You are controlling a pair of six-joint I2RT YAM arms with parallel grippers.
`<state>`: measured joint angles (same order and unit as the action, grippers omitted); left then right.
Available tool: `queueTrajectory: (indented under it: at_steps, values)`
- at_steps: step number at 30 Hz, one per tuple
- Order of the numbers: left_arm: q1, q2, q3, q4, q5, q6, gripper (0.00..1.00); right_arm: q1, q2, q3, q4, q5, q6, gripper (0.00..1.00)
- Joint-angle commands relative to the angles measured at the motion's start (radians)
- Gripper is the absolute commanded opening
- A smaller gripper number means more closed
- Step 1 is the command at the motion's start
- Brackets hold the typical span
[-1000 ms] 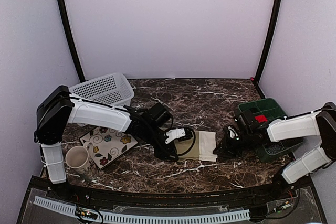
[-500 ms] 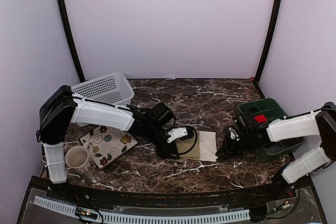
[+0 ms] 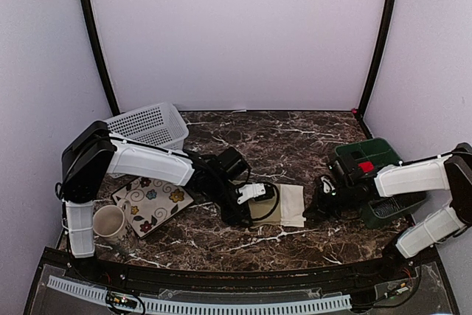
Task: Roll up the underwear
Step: Smooth out the underwear at the center of the board.
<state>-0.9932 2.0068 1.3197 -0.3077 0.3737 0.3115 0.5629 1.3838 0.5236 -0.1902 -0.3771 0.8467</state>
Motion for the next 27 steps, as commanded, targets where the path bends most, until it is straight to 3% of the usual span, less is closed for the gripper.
queueTrajectory:
  at_steps: [1,6,12,16,23,27]
  values:
    - [-0.006,-0.002,0.02,-0.024,-0.038,0.014,0.39,0.006,-0.006,0.027,-0.017,0.01,-0.013,0.0]
    - [-0.006,-0.005,0.03,-0.039,-0.052,0.006,0.33,0.006,-0.011,0.036,-0.034,0.012,-0.016,0.0]
    - [-0.006,-0.013,0.036,-0.012,-0.047,-0.023,0.46,0.006,-0.013,0.041,-0.039,0.015,-0.015,0.0]
    - [-0.005,-0.006,0.045,-0.014,-0.069,-0.027,0.48,0.006,-0.011,0.04,-0.038,0.017,-0.012,0.0]
    - [-0.007,0.0,0.044,-0.041,-0.11,0.007,0.48,0.006,-0.007,0.044,-0.036,0.017,-0.009,0.0]
    - [-0.007,-0.007,0.041,-0.059,-0.102,0.033,0.42,0.007,-0.002,0.051,-0.037,0.015,-0.011,0.0]
